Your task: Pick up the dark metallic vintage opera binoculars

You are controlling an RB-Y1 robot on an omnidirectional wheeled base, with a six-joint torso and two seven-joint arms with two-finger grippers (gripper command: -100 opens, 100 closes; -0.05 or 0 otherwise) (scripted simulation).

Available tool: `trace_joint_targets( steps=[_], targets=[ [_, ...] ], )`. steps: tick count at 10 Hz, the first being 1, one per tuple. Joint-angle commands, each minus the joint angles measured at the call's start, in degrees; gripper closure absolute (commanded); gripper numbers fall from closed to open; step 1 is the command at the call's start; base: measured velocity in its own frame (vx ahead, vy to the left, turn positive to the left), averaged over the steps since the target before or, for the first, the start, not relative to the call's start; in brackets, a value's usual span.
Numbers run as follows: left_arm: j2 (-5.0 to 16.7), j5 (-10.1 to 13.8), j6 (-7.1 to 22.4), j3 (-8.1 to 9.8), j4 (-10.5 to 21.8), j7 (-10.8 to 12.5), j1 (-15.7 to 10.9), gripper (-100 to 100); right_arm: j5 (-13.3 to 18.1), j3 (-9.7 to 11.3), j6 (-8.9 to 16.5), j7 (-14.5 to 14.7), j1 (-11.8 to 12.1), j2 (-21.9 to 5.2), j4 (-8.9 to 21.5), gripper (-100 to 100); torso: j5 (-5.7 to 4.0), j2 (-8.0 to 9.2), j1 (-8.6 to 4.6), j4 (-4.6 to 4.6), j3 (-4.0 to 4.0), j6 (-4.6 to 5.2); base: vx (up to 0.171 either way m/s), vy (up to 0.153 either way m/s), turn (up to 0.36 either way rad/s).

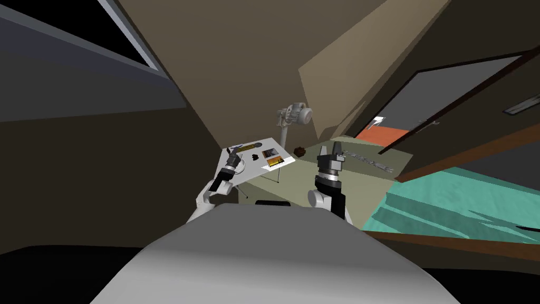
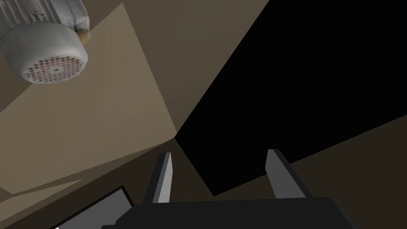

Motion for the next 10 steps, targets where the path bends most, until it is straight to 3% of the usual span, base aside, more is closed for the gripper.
trace_joint_targets(
  steps=[1,3,4,5,7,8,9,10],
  targets=[
    [2.35,1.45,1.80,-0.11,2.55,0.53,-0.72,-100,0.00,0.00,0.00,0.00,0.00,0.00,0.00,0,0.00,0.00,0.00,0.00,0.00,0.00,-0.023,0.004,-0.247],
    [4.39,2.76,3.48,-0.34,4.79,0.97,-1.51,-100,0.00,0.01,0.00,0.00,-0.01,0.00,0.00,0,-0.01,0.00,-0.03,-0.01,-0.01,0.05,-0.031,0.005,-0.259],
    [6.48,4.12,5.16,-0.64,6.83,1.42,-2.23,-100,0.00,0.00,0.00,0.00,0.00,0.00,0.00,0,-0.01,-0.01,-0.02,0.00,-0.01,0.00,-0.018,-0.003,-0.253],
    [6.48,4.12,5.16,-0.64,7.09,1.42,-2.23,-100,0.00,0.01,0.00,0.00,-0.01,0.00,0.00,0,-0.01,-0.04,-0.04,-0.01,-0.03,0.04,-0.012,0.000,-0.132],
    [10.42,6.98,8.48,-1.45,11.21,2.33,-3.44,-100,0.00,0.00,0.00,0.00,0.00,0.00,0.00,0,-0.02,-0.09,-0.07,-0.02,-0.06,0.03,-0.005,-0.011,-0.317],
    [10.86,6.98,8.48,-1.45,11.81,2.33,-3.44,-100,0.00,0.01,0.00,0.00,0.00,0.00,0.00,0,-0.02,-0.11,-0.09,-0.02,-0.07,0.04,0.001,-0.005,-0.116],
    [13.11,8.47,10.10,-1.95,13.26,2.80,-3.92,-100,0.00,0.00,0.00,0.00,0.01,0.00,0.00,0,-0.02,-0.12,-0.06,-0.03,-0.07,-0.03,0.007,-0.015,-0.220],
    [13.11,8.47,10.10,-1.95,14.21,2.80,-3.92,-100,0.00,0.00,0.00,0.00,0.00,0.00,0.00,0,-0.02,-0.14,-0.09,-0.03,-0.08,0.02,0.007,-0.008,-0.108]
  ],
)
